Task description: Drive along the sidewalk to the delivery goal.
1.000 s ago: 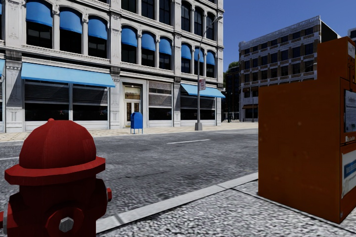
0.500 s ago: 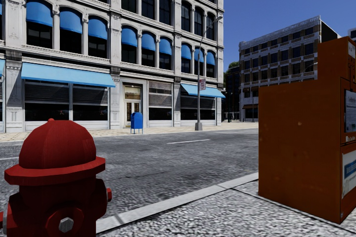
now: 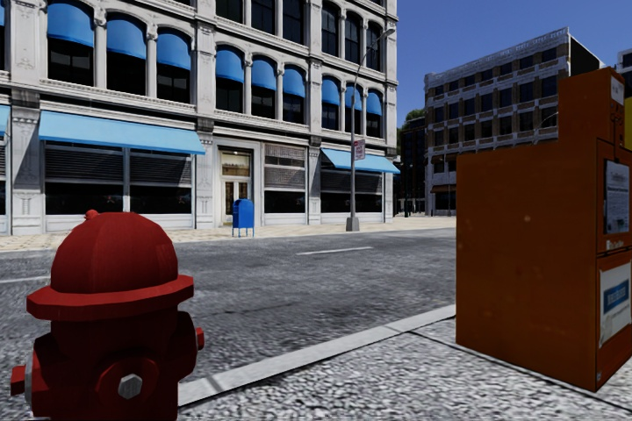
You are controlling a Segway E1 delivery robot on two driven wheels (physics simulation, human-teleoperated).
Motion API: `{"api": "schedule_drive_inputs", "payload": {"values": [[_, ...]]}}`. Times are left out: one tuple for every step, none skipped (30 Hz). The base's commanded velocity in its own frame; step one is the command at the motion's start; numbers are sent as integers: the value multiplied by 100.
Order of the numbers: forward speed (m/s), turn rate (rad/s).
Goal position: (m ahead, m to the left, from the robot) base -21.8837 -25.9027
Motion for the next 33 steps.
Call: {"api": "schedule_drive_inputs", "payload": {"values": [[-57, 39], [-58, 40], [-67, 42], [-70, 44], [-71, 47], [-72, 48], [-72, 48], [-72, 49], [-72, 49], [-71, 49], [-70, 49], [-70, 50], [-70, 50], [-70, 51], [-70, 51], [-70, 51], [-70, 51], [-70, 51], [-70, 51], [-70, 51], [-70, 51], [-70, 52], [-70, 53], [-70, 53], [-70, 54], [-70, 56], [-70, 56], [-70, 56], [-70, 56], [-70, 56], [-70, 56], [-70, 56], [-70, 56]]}}
